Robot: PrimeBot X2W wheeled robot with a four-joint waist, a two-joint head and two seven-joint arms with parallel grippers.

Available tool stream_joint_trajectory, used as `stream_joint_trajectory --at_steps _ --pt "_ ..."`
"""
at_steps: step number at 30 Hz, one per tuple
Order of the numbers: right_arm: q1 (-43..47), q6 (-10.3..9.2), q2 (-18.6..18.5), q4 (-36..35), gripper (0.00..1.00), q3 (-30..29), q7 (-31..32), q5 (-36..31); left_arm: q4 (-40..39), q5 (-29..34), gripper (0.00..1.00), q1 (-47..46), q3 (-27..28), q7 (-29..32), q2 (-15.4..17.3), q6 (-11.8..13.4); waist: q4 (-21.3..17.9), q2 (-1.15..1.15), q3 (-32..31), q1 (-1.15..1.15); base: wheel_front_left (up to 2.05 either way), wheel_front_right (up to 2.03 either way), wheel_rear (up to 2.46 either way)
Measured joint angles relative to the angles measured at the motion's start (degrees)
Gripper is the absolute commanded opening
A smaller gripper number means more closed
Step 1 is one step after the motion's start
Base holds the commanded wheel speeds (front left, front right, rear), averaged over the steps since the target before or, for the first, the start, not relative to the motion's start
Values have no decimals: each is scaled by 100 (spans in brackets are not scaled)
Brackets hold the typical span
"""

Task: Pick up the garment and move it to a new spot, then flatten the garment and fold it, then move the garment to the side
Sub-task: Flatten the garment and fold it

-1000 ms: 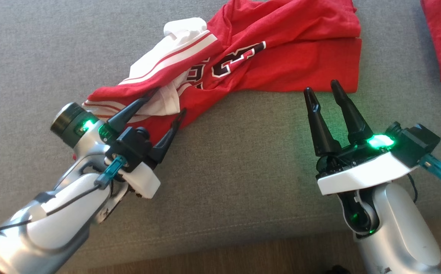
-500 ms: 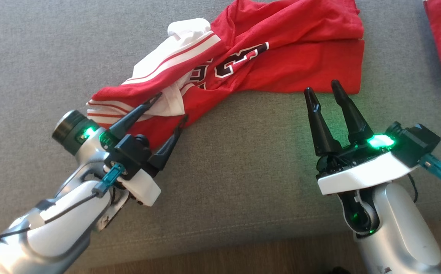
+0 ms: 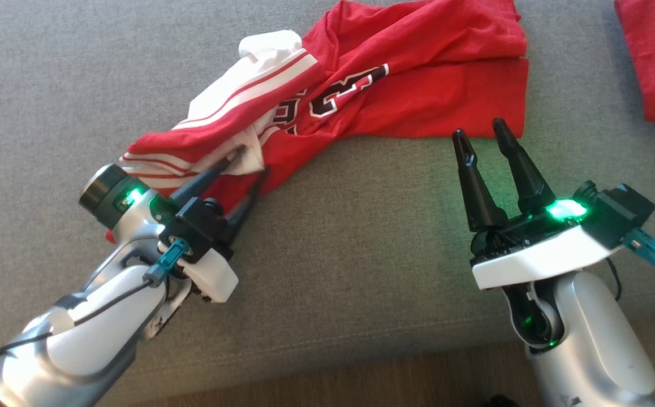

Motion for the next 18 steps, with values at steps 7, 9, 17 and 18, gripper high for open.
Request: stream_joint_trajectory --at_steps 7,9,17,18 --pt "0 0 0 -13 100 -8 0 1 114 0 0 1 5 0 -9 -52 -6 0 -27 0 0 0 0" --pt "1 0 0 -13 100 -12 0 1 109 0 0 2 21 0 -18 -64 -6 0 -43 0 0 0 0" --pt "1 0 2 269 100 -79 0 41 -401 8 0 127 432 0 23 198 57 0 -214 0 0 0 0" --pt "-6 0 4 450 100 -124 0 83 -510 27 0 195 482 0 55 241 74 0 -244 0 0 0 0"
